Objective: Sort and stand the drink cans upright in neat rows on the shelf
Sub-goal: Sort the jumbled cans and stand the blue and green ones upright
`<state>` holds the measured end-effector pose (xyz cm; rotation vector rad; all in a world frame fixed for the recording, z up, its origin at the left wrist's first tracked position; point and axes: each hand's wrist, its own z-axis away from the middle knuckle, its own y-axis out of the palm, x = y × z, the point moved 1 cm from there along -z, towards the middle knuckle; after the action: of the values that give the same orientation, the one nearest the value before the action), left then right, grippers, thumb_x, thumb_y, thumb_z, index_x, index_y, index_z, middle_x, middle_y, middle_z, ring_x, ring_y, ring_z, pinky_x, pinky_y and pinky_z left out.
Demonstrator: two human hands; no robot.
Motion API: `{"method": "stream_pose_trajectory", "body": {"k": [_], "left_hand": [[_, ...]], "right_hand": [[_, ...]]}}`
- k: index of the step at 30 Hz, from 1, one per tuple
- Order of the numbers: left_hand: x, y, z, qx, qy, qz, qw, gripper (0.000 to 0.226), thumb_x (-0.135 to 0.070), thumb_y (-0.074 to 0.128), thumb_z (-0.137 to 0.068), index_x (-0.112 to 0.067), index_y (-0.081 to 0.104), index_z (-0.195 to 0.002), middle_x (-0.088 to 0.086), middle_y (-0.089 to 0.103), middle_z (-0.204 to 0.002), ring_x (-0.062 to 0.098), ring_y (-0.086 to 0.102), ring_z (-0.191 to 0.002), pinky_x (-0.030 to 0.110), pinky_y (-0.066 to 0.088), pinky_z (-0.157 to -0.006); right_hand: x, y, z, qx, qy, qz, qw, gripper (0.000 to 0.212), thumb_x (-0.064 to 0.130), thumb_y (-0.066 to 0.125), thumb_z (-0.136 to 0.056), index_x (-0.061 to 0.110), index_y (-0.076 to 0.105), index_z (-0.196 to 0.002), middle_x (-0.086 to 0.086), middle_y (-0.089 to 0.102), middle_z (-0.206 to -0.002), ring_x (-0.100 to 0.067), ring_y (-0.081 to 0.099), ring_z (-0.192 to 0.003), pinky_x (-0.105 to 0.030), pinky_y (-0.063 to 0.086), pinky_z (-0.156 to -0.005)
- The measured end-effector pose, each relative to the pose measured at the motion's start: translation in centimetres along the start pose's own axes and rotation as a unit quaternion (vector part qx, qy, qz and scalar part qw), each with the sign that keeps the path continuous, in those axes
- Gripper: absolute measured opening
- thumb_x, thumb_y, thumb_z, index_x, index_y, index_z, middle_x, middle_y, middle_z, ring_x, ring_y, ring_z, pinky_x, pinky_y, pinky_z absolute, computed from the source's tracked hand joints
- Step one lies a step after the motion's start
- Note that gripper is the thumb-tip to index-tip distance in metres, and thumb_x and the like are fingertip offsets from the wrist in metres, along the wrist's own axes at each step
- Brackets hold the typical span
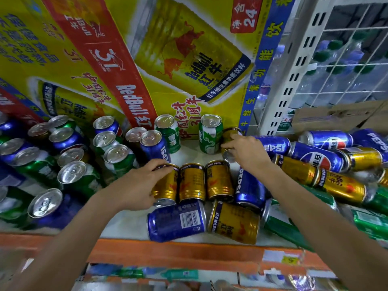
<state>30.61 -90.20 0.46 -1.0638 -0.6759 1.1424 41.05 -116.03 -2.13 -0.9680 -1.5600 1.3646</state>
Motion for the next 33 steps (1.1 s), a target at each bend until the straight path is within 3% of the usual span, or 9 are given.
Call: {"method": "stream_pose_trajectory", "body": {"k": [5, 8, 15, 22, 25, 28, 29, 31, 33], "left_hand": [[0.5, 1.1, 0.6, 0.023, 0.006, 0.100, 0.995, 0.098, -0.033, 0.069, -0.084, -0.034, -0.003, -0.151, -0.018, -0.015, -0.153, 0.009, 0.027, -0.136, 0.021, 0.034, -0.102], [0.6, 1.6, 0.5, -0.007, 0.008, 0.133, 0.991, 0.095, -0.034, 0.070, -0.084, -0.034, 0.002, -0.151, -0.020, -0.011, -0.154, 0.007, 0.021, -0.139, 0.022, 0.030, -0.106], [0.7, 2.5, 0.3, -0.054, 0.013, 0.152, 0.987, 0.091, -0.039, 0.068, -0.085, -0.032, 0.008, -0.152, -0.019, -0.009, -0.156, 0.008, 0.022, -0.140, 0.026, 0.033, -0.108], [1.4, 2.2, 0.5, -0.035, 0.041, 0.177, 0.983, 0.082, -0.032, 0.062, -0.091, -0.032, 0.006, -0.152, -0.024, -0.013, -0.153, 0.004, 0.019, -0.141, 0.024, 0.034, -0.108], [2.2, 1.3, 1.1, -0.036, 0.045, 0.216, 0.975, 0.069, -0.031, 0.056, -0.095, -0.029, 0.016, -0.151, -0.024, 0.003, -0.151, -0.005, 0.011, -0.138, 0.017, 0.017, -0.114], [2.8, 0.5, 2.1, -0.062, 0.002, 0.305, 0.950, 0.049, -0.030, 0.049, -0.098, -0.026, 0.037, -0.145, -0.021, 0.032, -0.143, -0.003, 0.028, -0.134, 0.001, 0.026, -0.099], [3.0, 0.5, 2.2, -0.079, -0.023, 0.343, 0.936, 0.041, -0.030, 0.046, -0.099, -0.027, 0.045, -0.140, -0.018, 0.044, -0.136, 0.001, 0.041, -0.128, 0.003, 0.035, -0.094], [2.8, 0.5, 2.3, -0.102, -0.080, 0.383, 0.915, 0.032, -0.029, 0.040, -0.102, -0.023, 0.056, -0.128, -0.007, 0.059, -0.122, 0.009, 0.058, -0.109, 0.022, 0.050, -0.089], [2.4, 0.9, 2.0, -0.100, -0.145, 0.385, 0.906, 0.033, -0.029, 0.033, -0.103, -0.011, 0.057, -0.116, 0.012, 0.066, -0.109, 0.020, 0.068, -0.088, 0.036, 0.058, -0.078]], "right_hand": [[-0.9, -2.3, 0.3, -0.055, 0.043, -0.113, 0.991, 0.033, 0.015, 0.046, -0.098, 0.029, 0.062, -0.124, -0.005, 0.066, -0.120, -0.032, 0.062, -0.102, -0.038, 0.050, -0.085], [-1.2, -3.8, 1.1, -0.097, 0.078, -0.219, 0.968, 0.029, 0.014, 0.047, -0.097, 0.022, 0.068, -0.116, -0.008, 0.069, -0.114, -0.029, 0.063, -0.101, -0.033, 0.048, -0.086], [2.5, -7.4, 1.5, -0.203, 0.018, -0.244, 0.948, 0.027, 0.016, 0.050, -0.096, 0.024, 0.068, -0.114, 0.000, 0.070, -0.111, -0.022, 0.064, -0.101, -0.032, 0.047, -0.091], [8.1, -5.5, -2.5, -0.075, -0.002, -0.115, 0.991, 0.030, 0.014, 0.045, -0.097, 0.025, 0.065, -0.117, -0.012, 0.069, -0.105, -0.032, 0.063, -0.098, -0.037, 0.053, -0.083], [9.3, -3.2, -3.9, -0.043, 0.010, -0.061, 0.997, 0.031, 0.008, 0.050, -0.090, 0.022, 0.066, -0.112, -0.014, 0.067, -0.102, -0.034, 0.062, -0.098, -0.037, 0.051, -0.076], [9.9, -1.6, -4.6, -0.017, 0.026, -0.046, 0.998, 0.029, 0.006, 0.053, -0.085, 0.018, 0.066, -0.108, -0.014, 0.068, -0.099, -0.034, 0.064, -0.095, -0.038, 0.052, -0.073], [9.9, -1.3, -4.8, -0.012, 0.031, -0.040, 0.999, 0.026, 0.006, 0.055, -0.084, 0.016, 0.067, -0.105, -0.015, 0.068, -0.098, -0.034, 0.064, -0.094, -0.038, 0.051, -0.072], [9.8, -1.0, -5.1, -0.006, 0.051, -0.054, 0.997, 0.020, 0.006, 0.055, -0.084, 0.012, 0.067, -0.099, -0.016, 0.067, -0.096, -0.035, 0.064, -0.094, -0.037, 0.050, -0.072], [9.5, -1.0, -5.5, 0.000, 0.071, -0.070, 0.995, 0.019, 0.006, 0.054, -0.084, 0.009, 0.067, -0.097, -0.019, 0.066, -0.098, -0.035, 0.063, -0.095, -0.037, 0.050, -0.072]]}}
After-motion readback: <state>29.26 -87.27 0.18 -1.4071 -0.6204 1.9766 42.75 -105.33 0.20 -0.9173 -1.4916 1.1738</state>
